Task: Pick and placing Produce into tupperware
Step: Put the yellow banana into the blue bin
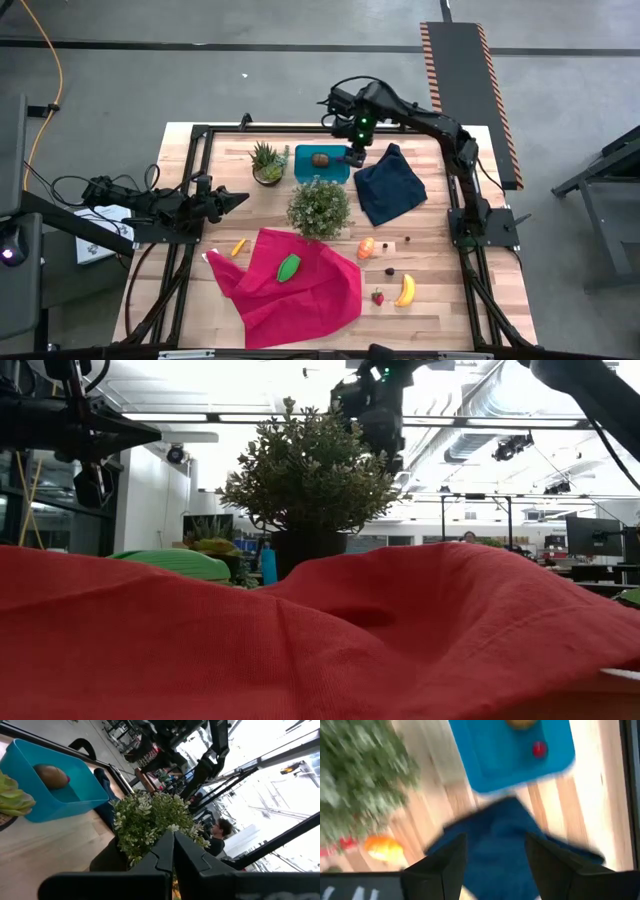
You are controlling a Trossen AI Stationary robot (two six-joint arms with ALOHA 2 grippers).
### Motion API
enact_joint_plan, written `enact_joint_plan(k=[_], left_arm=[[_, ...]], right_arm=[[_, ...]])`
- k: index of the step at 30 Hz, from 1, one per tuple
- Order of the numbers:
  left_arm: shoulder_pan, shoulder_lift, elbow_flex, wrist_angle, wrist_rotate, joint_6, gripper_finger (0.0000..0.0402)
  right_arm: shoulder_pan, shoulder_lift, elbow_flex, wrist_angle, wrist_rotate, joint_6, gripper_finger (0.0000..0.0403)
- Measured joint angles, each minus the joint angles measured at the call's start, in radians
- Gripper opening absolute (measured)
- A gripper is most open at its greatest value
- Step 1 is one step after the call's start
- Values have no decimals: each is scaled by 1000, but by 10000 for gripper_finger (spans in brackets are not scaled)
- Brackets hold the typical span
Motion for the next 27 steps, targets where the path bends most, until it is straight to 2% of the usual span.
enact_joint_plan(k=[6,12,17,19,22,27], left_arm=[[0,0,0,0,3,-7,1],[0,0,0,0,32,-27,1],[0,0,0,0,36,-27,1],[0,0,0,0,36,-27,1],[0,0,0,0,36,-27,1],[0,0,0,0,36,-27,1]], right_arm=[[-39,-90,-87,-8,4,23,188],[-52,-246,-260,34,3,24,188],[-55,-430,-497,184,-10,85,188],[-54,-515,-602,248,-47,127,188],[-54,-632,-746,325,-113,221,188],[-31,-797,-926,422,-159,395,188]])
